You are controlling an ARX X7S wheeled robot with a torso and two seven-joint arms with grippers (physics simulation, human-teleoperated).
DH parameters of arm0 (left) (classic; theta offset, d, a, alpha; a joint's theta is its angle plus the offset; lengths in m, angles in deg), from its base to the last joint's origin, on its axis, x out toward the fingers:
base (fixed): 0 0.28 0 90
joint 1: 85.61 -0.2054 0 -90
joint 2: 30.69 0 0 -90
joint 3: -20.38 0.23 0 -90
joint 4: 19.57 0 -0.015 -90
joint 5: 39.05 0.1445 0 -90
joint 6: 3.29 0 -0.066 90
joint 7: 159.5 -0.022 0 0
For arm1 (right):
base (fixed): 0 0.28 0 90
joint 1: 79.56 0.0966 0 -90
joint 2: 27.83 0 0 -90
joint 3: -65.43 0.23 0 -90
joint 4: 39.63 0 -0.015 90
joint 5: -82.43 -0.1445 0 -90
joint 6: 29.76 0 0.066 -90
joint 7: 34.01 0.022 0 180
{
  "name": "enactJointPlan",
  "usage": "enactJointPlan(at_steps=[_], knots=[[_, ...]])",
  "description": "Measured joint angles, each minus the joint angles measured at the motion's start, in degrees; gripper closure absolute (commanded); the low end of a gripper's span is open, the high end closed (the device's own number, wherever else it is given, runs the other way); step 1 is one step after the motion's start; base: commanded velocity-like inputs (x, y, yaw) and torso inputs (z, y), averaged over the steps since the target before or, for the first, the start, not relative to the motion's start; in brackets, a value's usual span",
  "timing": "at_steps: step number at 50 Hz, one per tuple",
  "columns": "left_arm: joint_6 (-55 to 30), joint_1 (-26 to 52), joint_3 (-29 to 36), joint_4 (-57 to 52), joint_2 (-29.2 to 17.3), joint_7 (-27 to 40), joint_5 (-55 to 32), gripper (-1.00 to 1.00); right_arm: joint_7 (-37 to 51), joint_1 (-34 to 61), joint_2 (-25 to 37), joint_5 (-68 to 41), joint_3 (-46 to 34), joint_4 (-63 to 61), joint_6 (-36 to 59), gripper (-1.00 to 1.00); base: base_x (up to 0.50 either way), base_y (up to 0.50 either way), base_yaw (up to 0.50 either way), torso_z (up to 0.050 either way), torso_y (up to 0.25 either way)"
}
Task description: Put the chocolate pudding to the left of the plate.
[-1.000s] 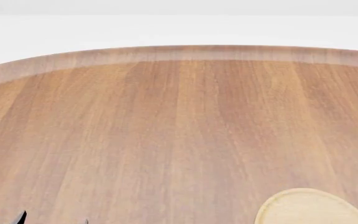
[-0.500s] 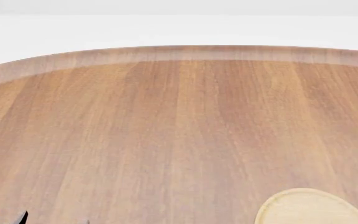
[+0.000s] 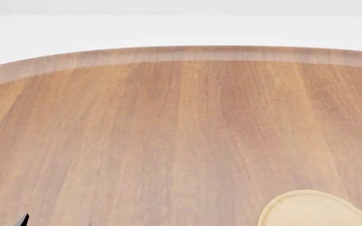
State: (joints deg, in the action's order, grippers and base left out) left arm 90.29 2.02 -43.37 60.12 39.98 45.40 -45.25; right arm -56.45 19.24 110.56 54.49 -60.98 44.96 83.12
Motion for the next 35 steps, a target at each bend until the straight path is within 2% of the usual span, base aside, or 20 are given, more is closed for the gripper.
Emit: enactJointPlan(at_steps=[35], knots=[[0.36,-0.04,0.91,-0.03,-0.37,-0.27,-0.66,-1.0,-1.09,9.79,-2.07,1.45,-0.48,-1.75,4.5,1.0,0.0,0.0,0.0,0.0,0.0]])
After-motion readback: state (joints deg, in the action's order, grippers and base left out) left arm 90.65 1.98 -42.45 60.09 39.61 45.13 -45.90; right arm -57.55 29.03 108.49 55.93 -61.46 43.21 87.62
